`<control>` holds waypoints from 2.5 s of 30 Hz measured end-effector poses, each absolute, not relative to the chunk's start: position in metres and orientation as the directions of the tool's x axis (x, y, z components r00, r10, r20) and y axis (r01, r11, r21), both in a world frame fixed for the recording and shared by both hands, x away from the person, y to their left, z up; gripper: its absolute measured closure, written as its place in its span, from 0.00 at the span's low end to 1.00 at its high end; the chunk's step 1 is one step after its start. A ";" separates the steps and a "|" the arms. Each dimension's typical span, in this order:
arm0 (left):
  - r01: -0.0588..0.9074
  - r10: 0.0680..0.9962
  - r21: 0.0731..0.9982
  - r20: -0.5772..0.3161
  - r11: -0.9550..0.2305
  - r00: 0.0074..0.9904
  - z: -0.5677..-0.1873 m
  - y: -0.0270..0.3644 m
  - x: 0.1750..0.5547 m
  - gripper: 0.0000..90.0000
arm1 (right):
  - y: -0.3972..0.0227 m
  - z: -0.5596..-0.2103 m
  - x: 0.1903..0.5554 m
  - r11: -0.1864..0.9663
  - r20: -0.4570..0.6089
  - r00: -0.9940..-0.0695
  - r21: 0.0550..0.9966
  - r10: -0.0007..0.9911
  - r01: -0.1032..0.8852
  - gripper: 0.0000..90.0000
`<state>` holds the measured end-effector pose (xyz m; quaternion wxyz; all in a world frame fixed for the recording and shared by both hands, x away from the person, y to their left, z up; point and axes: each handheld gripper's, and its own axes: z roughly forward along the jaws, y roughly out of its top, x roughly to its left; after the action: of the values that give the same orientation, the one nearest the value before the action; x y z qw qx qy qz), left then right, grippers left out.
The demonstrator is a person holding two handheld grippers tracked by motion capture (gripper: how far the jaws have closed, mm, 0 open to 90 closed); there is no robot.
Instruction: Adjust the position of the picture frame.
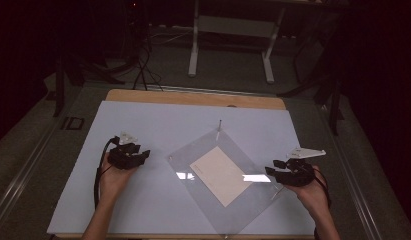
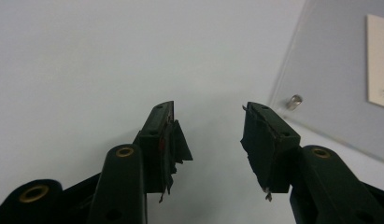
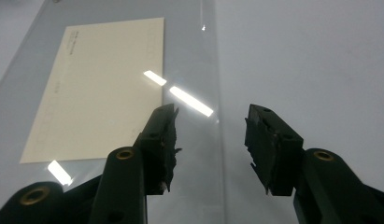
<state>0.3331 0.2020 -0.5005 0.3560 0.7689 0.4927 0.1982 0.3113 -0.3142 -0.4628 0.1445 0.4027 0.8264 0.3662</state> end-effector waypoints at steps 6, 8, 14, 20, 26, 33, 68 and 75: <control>0.611 0.884 0.755 -0.091 -0.239 0.458 -0.501 0.193 0.341 0.60 | -0.313 -0.469 0.303 0.406 0.068 -0.644 0.724 0.762 0.558 0.58; 0.609 0.876 0.757 -0.106 -0.235 0.470 -0.501 0.190 0.343 0.61 | -0.315 -0.470 0.299 0.408 0.069 -0.646 0.723 0.760 0.557 0.58; 0.593 0.858 0.768 -0.114 -0.245 0.501 -0.497 0.177 0.348 0.64 | -0.322 -0.476 0.288 0.401 0.065 -0.643 0.733 0.763 0.550 0.60; 0.585 0.848 0.764 -0.098 -0.271 0.521 -0.495 0.165 0.353 0.64 | -0.333 -0.483 0.280 0.384 0.082 -0.633 0.732 0.770 0.562 0.68; 0.583 0.840 0.766 -0.106 -0.272 0.532 -0.497 0.160 0.358 0.64 | -0.336 -0.498 0.277 0.389 0.087 -0.627 0.716 0.774 0.580 0.75; 0.567 0.828 0.768 -0.089 -0.297 0.554 -0.502 0.151 0.364 0.61 | -0.340 -0.513 0.272 0.361 0.102 -0.602 0.716 0.792 0.597 0.84; 0.513 0.775 0.795 -0.090 -0.323 0.626 -0.515 0.059 0.439 0.61 | -0.343 -0.523 0.300 0.329 0.057 -0.539 0.737 0.841 0.591 0.94; 0.509 0.784 0.800 -0.081 -0.316 0.615 -0.518 0.036 0.461 0.63 | -0.345 -0.524 0.300 0.312 0.074 -0.537 0.743 0.841 0.592 0.94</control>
<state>0.4614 0.0360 -0.5184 0.4198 0.7945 0.4070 0.1639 0.2997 -0.3447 -0.5236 0.1663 0.4517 0.7928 0.3738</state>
